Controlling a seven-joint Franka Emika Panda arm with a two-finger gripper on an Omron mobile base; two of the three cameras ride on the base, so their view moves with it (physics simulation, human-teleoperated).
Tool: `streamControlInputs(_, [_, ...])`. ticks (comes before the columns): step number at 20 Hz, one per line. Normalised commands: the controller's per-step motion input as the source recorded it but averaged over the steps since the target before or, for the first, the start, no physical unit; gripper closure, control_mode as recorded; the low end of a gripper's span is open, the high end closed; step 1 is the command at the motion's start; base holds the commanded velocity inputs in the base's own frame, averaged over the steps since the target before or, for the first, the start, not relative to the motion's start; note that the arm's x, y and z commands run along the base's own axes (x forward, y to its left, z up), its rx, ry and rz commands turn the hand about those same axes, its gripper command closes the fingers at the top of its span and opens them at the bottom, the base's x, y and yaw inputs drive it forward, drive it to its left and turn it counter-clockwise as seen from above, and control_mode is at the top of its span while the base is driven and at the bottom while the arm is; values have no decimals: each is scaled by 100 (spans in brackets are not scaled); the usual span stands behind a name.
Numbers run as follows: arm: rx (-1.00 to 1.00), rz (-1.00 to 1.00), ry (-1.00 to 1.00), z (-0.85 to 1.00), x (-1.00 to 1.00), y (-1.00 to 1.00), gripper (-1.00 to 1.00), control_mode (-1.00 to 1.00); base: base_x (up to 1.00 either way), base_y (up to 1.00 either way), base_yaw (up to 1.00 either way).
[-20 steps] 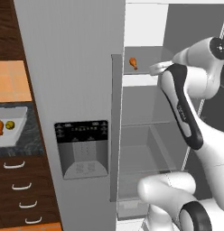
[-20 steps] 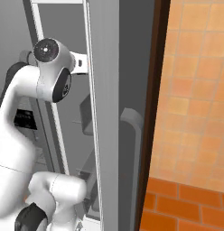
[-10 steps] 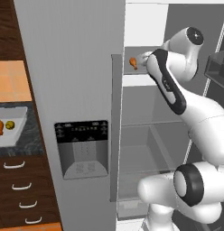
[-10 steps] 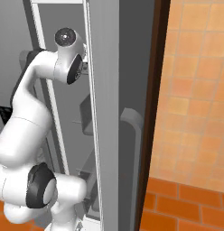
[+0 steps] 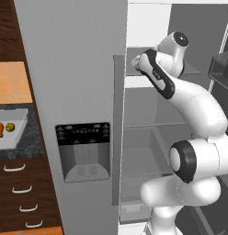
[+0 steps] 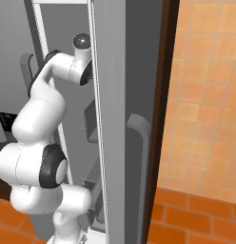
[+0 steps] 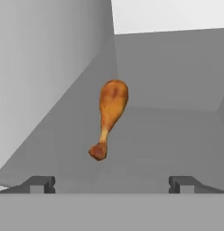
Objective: Place one lemon and one chicken drumstick in each tupperware on the nearby counter, to pack two identical lunches.
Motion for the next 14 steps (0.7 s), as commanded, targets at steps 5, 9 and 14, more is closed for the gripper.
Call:
streamControlInputs(5, [0,0,9,-15,80,1,-100,-100,0,0,0])
streamControlInputs(9, [0,0,4,-16,77,4,-100,-100,0,0,0])
streamControlInputs(14, [0,0,3,-36,71,8,-100,-100,0,0,0])
